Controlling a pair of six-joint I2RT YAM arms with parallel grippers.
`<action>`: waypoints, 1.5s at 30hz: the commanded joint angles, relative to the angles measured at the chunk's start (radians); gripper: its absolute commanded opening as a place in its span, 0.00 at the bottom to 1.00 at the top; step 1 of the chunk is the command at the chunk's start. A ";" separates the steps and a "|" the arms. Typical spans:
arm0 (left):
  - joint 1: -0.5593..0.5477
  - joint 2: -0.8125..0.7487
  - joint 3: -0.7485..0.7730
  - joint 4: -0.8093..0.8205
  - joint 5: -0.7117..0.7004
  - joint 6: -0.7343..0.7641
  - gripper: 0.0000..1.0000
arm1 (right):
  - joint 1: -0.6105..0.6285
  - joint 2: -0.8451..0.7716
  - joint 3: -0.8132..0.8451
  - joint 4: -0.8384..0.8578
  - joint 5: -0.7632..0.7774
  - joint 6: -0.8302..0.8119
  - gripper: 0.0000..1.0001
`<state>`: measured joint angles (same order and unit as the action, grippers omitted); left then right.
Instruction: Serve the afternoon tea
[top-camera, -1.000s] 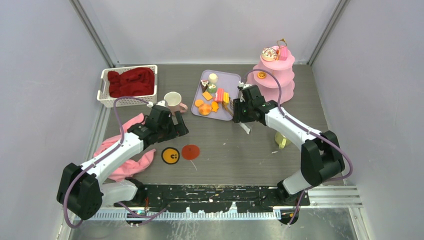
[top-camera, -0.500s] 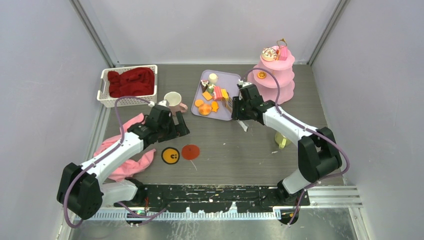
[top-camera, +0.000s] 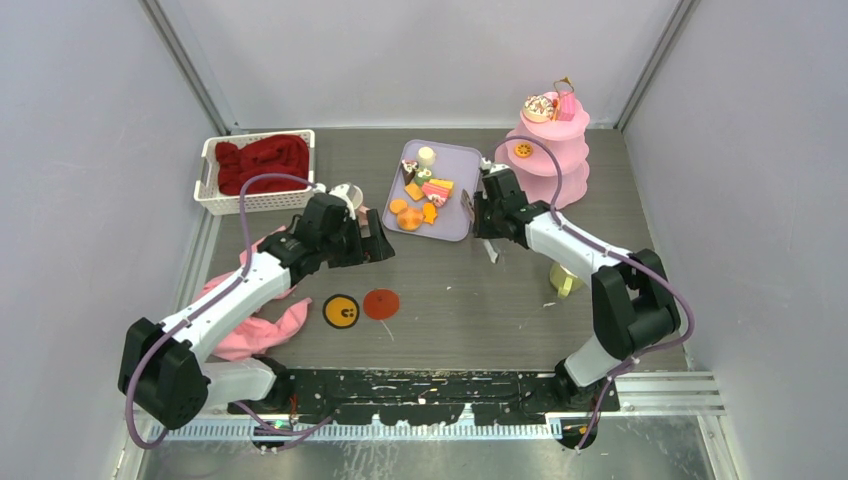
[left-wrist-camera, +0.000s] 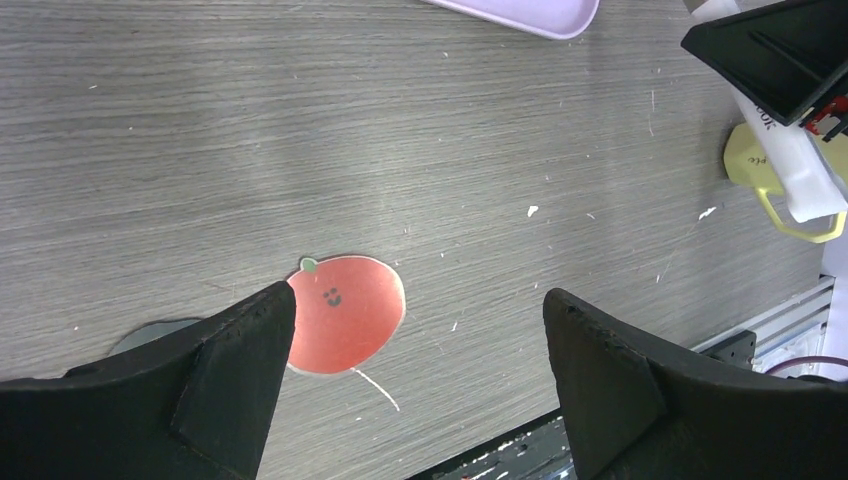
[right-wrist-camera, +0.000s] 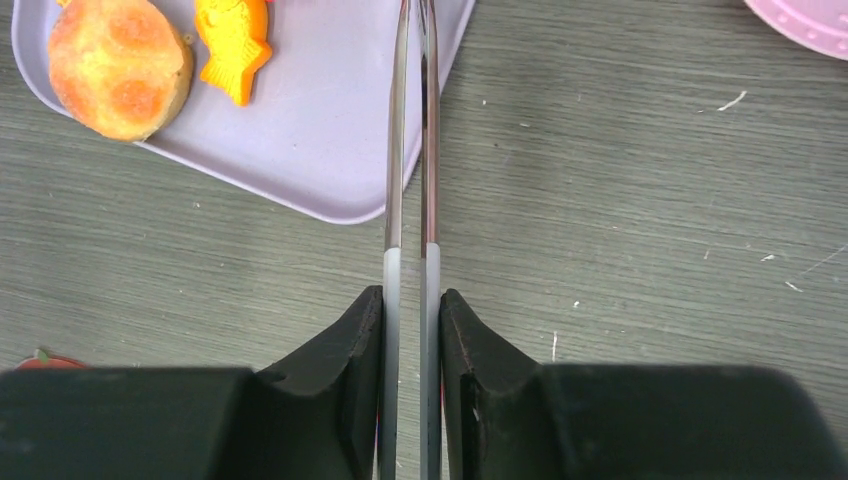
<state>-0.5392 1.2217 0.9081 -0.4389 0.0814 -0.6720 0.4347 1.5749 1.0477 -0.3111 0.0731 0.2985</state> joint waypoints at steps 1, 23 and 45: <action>-0.002 -0.025 -0.009 0.016 0.010 0.008 0.93 | -0.007 -0.089 0.013 0.045 0.010 -0.015 0.17; -0.002 -0.062 -0.040 0.003 -0.055 -0.013 0.93 | 0.033 0.044 0.107 0.027 -0.077 -0.011 0.17; -0.001 -0.034 -0.045 0.011 -0.067 -0.017 0.93 | -0.006 -0.120 0.071 -0.068 -0.042 -0.082 0.08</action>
<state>-0.5392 1.2049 0.8646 -0.4473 0.0273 -0.6811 0.4255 1.4956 1.0428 -0.4263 0.0284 0.2367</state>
